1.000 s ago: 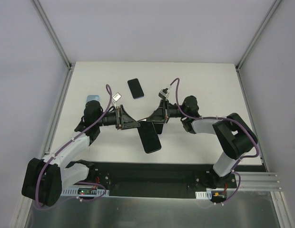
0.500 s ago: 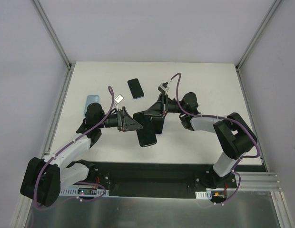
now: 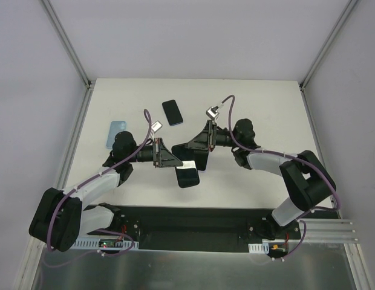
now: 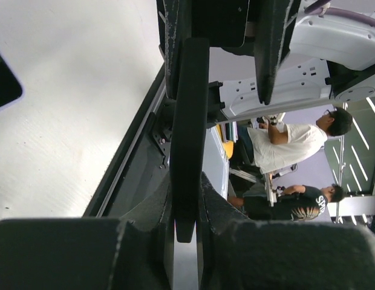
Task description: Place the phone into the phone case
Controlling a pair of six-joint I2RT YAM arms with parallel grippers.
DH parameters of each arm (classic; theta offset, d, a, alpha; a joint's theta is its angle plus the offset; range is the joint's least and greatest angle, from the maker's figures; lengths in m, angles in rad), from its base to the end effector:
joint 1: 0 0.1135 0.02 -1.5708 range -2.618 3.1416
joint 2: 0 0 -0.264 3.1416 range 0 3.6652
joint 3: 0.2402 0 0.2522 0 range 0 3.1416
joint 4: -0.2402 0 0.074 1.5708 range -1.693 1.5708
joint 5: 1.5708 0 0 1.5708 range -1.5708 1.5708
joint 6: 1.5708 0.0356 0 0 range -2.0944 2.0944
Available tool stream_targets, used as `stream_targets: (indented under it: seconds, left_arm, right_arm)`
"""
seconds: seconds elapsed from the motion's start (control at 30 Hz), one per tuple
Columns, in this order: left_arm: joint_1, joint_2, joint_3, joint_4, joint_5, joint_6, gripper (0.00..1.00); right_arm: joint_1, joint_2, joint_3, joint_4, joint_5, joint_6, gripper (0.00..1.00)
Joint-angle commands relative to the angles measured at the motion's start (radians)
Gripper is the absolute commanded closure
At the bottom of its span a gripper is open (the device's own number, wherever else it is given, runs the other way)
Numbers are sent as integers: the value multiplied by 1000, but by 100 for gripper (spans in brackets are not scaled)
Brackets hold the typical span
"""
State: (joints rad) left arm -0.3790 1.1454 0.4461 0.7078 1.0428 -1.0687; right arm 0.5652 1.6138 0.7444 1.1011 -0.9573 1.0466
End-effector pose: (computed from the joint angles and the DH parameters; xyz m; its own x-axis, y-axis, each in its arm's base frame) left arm 0.2014 -0.1133 0.2430 -0.8630 -0.1316 -0.4877 0.4828 0.0687 -0.8730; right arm 0.2607 0.1998 0.2505 -0.7517 0.1135 -0.6497 -0.6586 -0.0764 0.7486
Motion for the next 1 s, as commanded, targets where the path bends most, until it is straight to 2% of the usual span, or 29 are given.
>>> stream_targets:
  seconds: [0.0,0.17,0.3,0.4,0.73,0.83,0.93,0.97]
  left_arm:
    - [2,-7,34,1,5,35,100]
    - [2,-15,72,-51,20,75,100]
    - [5,-22,94,-97,5,105,100]
    - [11,-23,97,-96,-12,107,100]
    - [25,-15,103,-88,-47,101,100]
    - [25,-9,112,-106,-53,111,100]
    - [25,-9,134,-207,-87,154,100]
    - [25,-7,140,-256,-99,183,100]
  right_arm:
    - [-10,-83,-19,25,-99,-82,50]
    - [-10,-72,-88,100,-172,-65,48]
    - [-10,-42,-122,331,-218,75,48]
    - [-10,-22,-151,429,-221,138,48]
    - [-5,-19,-189,430,-230,132,52]
    - [-2,-15,-194,430,-212,133,63]
    - [-2,1,-191,427,-172,138,86]
    - [-4,9,-191,422,-147,135,97]
